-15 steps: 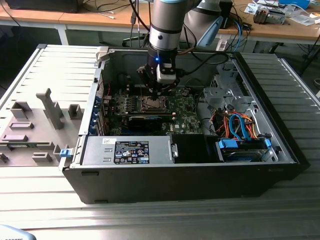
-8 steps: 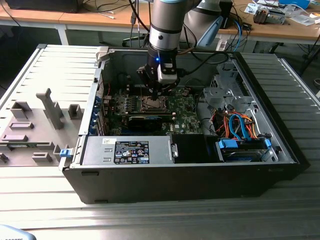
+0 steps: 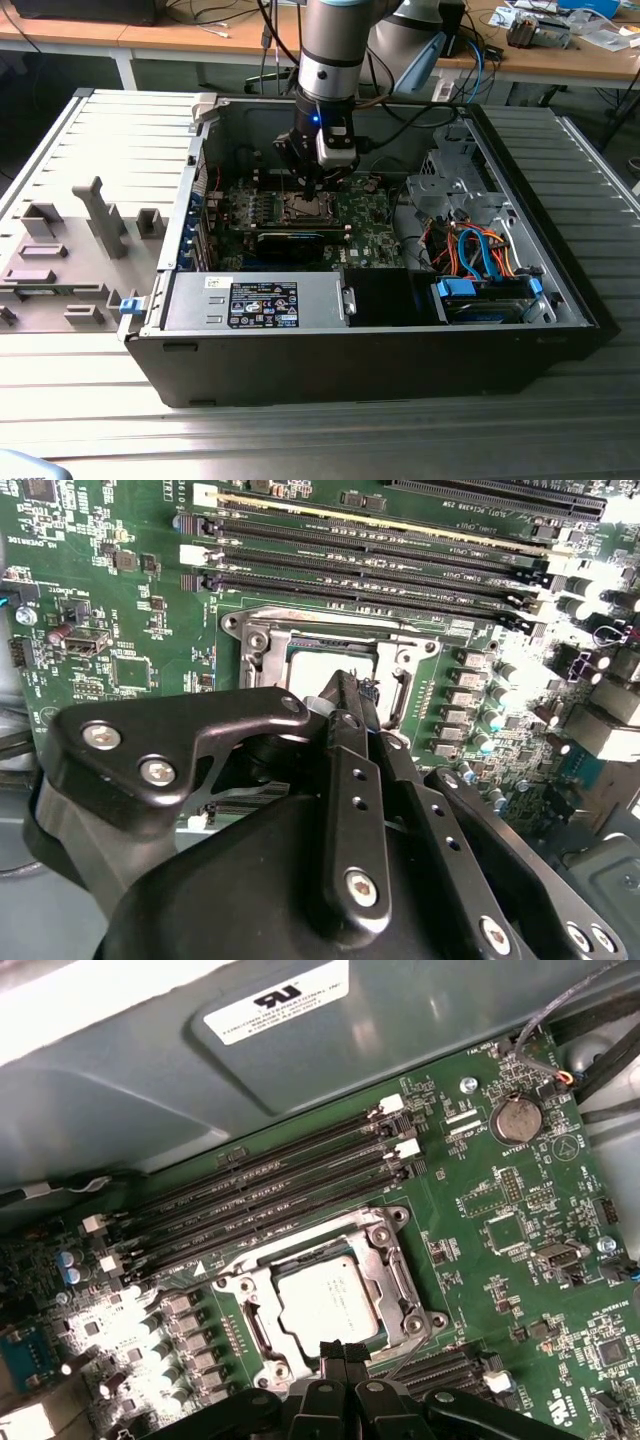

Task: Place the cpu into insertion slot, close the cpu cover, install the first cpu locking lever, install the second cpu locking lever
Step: 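Install the first cpu locking lever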

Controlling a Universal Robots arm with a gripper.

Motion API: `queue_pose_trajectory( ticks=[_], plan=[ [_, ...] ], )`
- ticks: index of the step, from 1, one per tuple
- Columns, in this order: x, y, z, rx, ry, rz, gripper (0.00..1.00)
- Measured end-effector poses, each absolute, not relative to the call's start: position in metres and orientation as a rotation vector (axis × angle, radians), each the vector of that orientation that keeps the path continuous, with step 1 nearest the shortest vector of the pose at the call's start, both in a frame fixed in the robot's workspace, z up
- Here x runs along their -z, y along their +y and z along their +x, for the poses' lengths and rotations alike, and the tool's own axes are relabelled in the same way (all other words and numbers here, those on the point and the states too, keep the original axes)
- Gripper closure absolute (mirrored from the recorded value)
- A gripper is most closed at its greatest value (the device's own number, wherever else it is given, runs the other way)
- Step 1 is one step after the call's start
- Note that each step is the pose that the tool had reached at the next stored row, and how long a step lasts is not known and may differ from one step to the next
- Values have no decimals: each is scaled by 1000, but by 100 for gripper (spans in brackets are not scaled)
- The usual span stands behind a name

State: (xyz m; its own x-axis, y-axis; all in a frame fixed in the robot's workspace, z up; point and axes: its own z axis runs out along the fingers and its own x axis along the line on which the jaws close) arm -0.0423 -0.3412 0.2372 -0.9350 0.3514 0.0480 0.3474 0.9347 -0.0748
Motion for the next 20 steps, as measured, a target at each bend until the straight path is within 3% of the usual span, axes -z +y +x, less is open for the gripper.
queue_pose_trajectory(
  ticks=[20],
  plan=[
    [-237,-341,-42,-103,-3044,-474,89]
  ],
)
